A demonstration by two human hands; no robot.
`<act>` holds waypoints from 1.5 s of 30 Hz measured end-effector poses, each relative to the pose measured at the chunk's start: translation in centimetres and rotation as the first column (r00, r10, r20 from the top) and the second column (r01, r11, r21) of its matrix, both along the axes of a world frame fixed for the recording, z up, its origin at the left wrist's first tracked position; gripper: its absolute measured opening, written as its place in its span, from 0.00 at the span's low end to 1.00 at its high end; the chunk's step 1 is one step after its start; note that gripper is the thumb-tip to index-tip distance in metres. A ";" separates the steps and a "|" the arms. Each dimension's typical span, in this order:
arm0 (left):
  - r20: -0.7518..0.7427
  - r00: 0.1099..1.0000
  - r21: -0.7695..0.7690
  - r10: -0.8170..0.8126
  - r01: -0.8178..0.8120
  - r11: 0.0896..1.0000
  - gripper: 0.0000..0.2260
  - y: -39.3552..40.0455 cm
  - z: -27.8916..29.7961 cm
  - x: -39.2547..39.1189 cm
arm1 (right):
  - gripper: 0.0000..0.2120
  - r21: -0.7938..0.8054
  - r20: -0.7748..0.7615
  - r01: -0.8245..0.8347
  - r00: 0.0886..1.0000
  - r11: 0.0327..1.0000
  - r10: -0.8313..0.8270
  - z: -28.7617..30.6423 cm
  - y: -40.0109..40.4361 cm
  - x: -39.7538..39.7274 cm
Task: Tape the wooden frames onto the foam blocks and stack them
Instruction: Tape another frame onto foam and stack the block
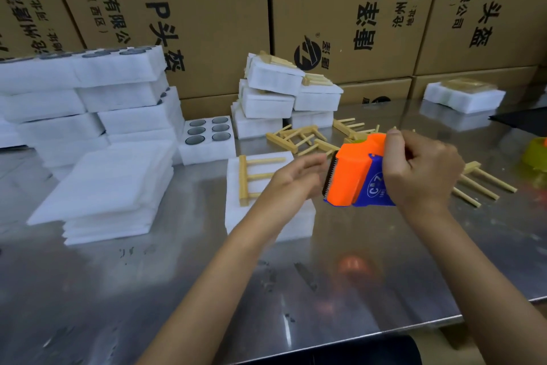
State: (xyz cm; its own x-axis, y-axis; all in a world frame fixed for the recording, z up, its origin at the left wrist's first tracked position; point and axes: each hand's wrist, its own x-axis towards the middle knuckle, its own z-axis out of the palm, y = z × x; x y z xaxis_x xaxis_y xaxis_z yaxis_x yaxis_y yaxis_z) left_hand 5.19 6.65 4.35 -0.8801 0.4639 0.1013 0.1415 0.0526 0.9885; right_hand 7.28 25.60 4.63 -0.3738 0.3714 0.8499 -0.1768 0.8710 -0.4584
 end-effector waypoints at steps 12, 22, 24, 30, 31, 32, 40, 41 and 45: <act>-0.042 0.986 0.132 0.163 -0.157 0.979 0.09 -1.6 0.3 0.1 | 0.22 -0.080 -0.012 -0.141 0.990 0.987 0.140 0.1 -1.4 -0.6; 0.024 0.915 0.215 0.403 -0.398 0.892 0.05 -4.7 2.4 -1.9 | 0.27 -0.041 0.282 -0.173 0.943 0.984 0.178 1.0 -1.4 -4.8; 0.078 0.849 0.261 0.523 -0.524 0.811 0.04 -8.8 3.1 -3.3 | 0.27 0.027 0.341 -0.133 0.933 0.991 0.116 1.1 -0.1 -5.6; 0.194 0.722 0.232 0.665 -0.692 0.684 0.03 -16.8 3.0 -6.3 | 0.28 0.222 0.703 -0.076 0.704 0.972 -0.105 2.4 4.3 -9.3; 0.201 0.711 0.221 0.674 -0.703 0.676 0.04 -16.6 2.6 -6.7 | 0.27 0.231 0.743 -0.100 0.660 0.968 -0.109 2.6 4.3 -10.3; 0.194 0.689 0.209 0.699 -0.725 0.656 0.05 -16.4 2.2 -7.0 | 0.27 0.235 0.766 -0.125 0.634 0.964 -0.105 2.6 4.1 -11.1; -0.111 0.670 -0.234 0.734 -0.736 0.636 0.06 -16.6 -2.5 -8.9 | 0.24 0.274 0.876 -0.253 0.463 0.928 -0.132 0.4 3.4 -15.7; -0.130 0.676 -0.285 0.725 -0.726 0.626 0.07 -16.6 -2.9 -9.3 | 0.24 0.271 0.888 -0.271 0.441 0.924 -0.131 -0.3 3.6 -16.0; -0.273 0.682 -0.485 0.678 -0.707 0.515 0.09 -15.4 -4.6 -10.2 | 0.26 0.307 0.888 -0.292 0.431 0.906 -0.162 -1.7 3.4 -17.0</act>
State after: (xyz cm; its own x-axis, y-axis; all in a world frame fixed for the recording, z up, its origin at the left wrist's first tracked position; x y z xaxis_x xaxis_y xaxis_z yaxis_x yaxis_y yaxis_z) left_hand -5.04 -8.71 -0.24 -0.9472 -0.3049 0.0996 -0.1269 0.6412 0.7568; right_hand -9.75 29.01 2.90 -0.9952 0.0646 0.0735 0.0613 0.9970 -0.0464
